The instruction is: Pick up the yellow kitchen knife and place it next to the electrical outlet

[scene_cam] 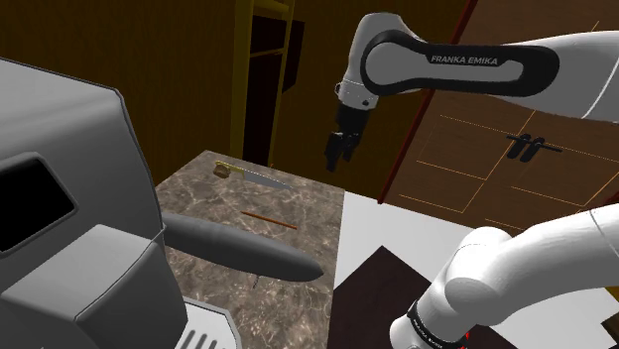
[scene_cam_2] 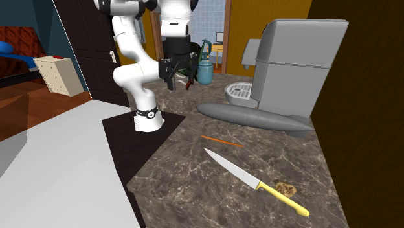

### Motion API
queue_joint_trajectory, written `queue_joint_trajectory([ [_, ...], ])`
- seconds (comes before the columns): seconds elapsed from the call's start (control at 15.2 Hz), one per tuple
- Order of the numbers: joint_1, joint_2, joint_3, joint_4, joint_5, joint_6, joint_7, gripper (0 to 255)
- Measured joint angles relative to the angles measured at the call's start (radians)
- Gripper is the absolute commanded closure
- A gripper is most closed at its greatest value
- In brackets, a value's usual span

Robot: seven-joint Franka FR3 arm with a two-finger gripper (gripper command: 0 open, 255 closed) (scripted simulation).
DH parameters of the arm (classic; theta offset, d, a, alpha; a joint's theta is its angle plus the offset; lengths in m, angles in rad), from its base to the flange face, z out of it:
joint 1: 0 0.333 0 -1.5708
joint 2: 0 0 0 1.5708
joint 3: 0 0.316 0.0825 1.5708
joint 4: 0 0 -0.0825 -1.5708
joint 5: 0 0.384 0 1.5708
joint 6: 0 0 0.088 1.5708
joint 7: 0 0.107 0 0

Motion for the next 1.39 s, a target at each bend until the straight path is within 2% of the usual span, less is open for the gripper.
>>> queue_joint_trajectory([
  [0.66,0.004,0.383,0.03,0.191,-0.047,0.186,-0.007,0],
  [1.12,0.014,0.655,0.041,0.401,-0.097,0.242,-0.006,0],
  [1.39,0.028,0.827,0.043,0.563,-0.13,0.248,-0.002,0],
])
